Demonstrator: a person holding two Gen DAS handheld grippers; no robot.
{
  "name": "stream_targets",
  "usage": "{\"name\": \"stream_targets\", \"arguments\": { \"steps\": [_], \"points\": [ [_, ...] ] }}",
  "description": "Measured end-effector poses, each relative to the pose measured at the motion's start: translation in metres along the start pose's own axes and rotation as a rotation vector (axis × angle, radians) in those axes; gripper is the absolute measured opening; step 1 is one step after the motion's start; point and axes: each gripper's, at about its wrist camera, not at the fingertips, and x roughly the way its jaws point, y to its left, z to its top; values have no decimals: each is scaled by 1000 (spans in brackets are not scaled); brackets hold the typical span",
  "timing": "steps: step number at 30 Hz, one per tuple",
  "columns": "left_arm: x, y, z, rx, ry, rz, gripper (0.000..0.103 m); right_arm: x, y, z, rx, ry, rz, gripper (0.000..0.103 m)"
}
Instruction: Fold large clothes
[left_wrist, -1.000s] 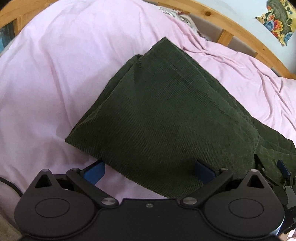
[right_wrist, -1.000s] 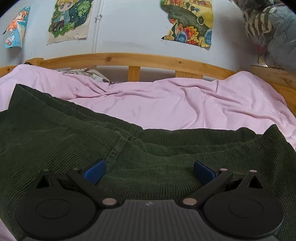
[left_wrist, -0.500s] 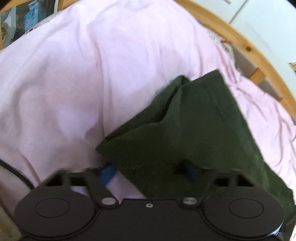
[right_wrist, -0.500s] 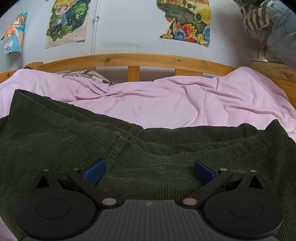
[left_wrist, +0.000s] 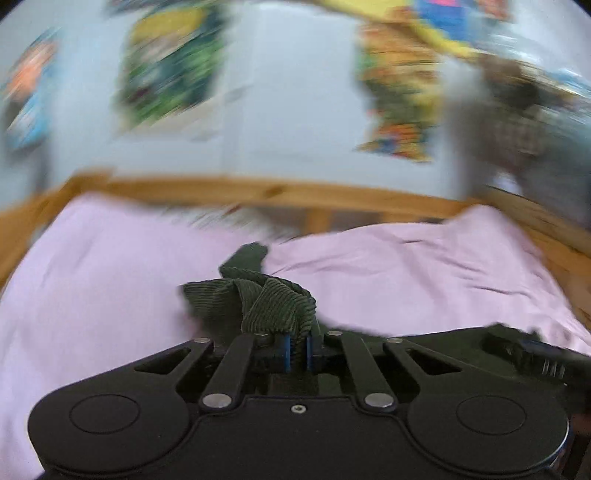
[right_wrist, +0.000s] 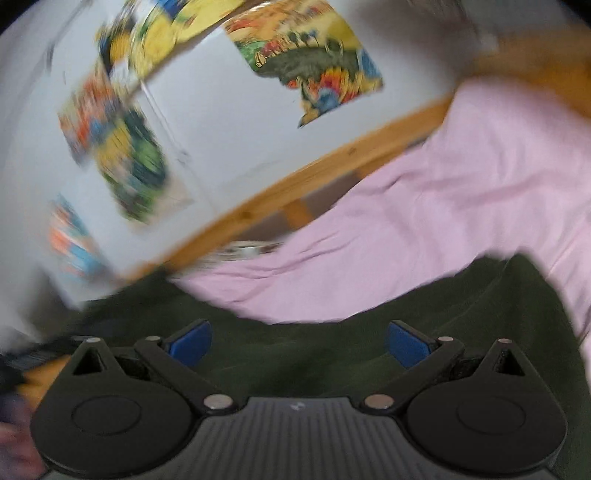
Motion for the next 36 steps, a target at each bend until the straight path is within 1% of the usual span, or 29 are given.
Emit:
{"name": "stream_targets", "arguments": {
  "steps": [1, 4, 6, 7, 9, 11, 14, 16, 18, 19, 20, 22, 23, 24, 27, 29, 31, 33, 35, 36],
  "points": [
    [0, -15, 7, 33, -11, -38, 6, -11, -15, 5, 59, 12, 67, 103],
    [-1, -70, 23, 163, -40, -148, 6, -30, -59, 9, 221, 30, 207, 103],
    [-2, -108, 23, 235, -43, -214, 5, -33, -88, 7, 336, 6, 284, 103],
    [2, -129, 22, 271, -37, -248, 5, -31, -103, 5, 401, 10, 329, 103],
    [5, -165, 14, 341, -15, -306, 5, -21, -124, 5, 484, 32, 361, 103],
    [9, -195, -1, 410, 19, -353, 5, -10, -140, 5, 526, 52, 356, 103],
    [14, -229, -34, 485, 95, -424, 5, 6, -158, 2, 604, 68, 360, 103],
    [15, -242, -53, 518, 135, -444, 5, 12, -161, 1, 618, 51, 335, 103],
    [13, -249, -66, 541, 161, -455, 5, 12, -156, 3, 560, 40, 283, 103],
    [13, -252, -72, 554, 174, -462, 5, 11, -150, 5, 511, 33, 251, 102],
    [13, -254, -75, 566, 181, -467, 5, 10, -146, 8, 464, 28, 225, 98],
    [9, -256, -80, 597, 184, -478, 5, -1, -134, 13, 359, 16, 174, 78],
    [9, -256, -81, 605, 184, -482, 5, -6, -129, 16, 301, -6, 142, 52],
    [9, -258, -81, 607, 186, -484, 5, -15, -124, 19, 268, -22, 124, 28],
    [11, -262, -77, 595, 190, -496, 5, -32, -114, 27, 185, -72, 70, 19],
    [13, -267, -74, 576, 192, -525, 4, -44, -111, 31, 133, -83, 26, 17],
    [14, -277, -70, 584, 182, -545, 5, -57, -117, 31, 93, -78, -24, 17],
    [17, -290, -74, 605, 185, -560, 5, -62, -130, 27, 75, -35, -118, 16],
    [29, -300, -83, 613, 206, -579, 6, -52, -143, 23, 94, 29, -194, 15],
    [36, -302, -88, 603, 228, -589, 7, -49, -148, 21, 112, 49, -206, 15]
  ]
}}
